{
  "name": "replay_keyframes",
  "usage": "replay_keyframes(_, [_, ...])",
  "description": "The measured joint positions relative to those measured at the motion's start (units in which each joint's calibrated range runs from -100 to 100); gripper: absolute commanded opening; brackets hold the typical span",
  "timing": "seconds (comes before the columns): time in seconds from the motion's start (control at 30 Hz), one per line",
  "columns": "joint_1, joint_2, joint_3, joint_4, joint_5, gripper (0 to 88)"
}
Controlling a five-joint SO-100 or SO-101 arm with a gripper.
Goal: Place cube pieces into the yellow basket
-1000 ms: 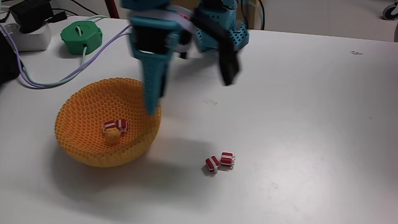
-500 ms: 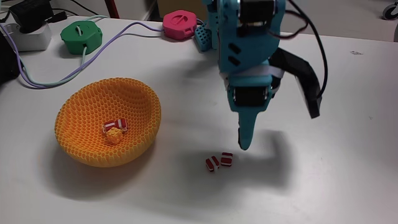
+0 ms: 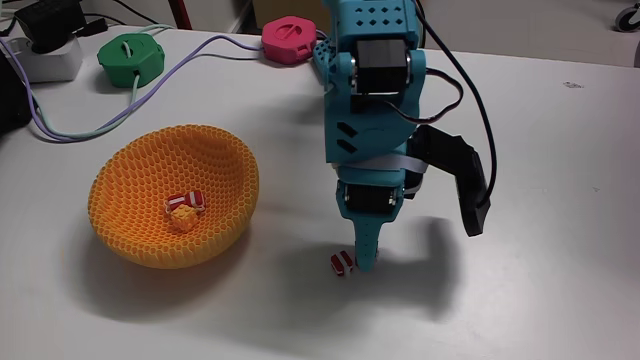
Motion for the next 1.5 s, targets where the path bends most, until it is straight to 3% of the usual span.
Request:
replay_keyframes(0.53, [0.10, 1.57, 0.99, -5.21, 1.17, 16.7])
replay_keyframes(0.73, [0.39, 1.57, 4.14, -7.76, 2.00, 0.4])
replay_keyframes(0.93, [0.29, 0.69, 5.62, -8.54, 3.57, 0.0])
replay_keyframes(1.1, [0.97, -8.26, 2.76, -1.77, 5.03, 0.0])
replay_keyframes(1.27, [10.44, -26.17, -0.79, 6.10, 8.45, 0.0])
replay_keyframes(1.43, [27.56, -33.74, 10.74, 1.66, 14.46, 0.2])
replay_keyframes(1.5, [31.33, -33.64, 14.88, -1.55, 16.70, 19.9])
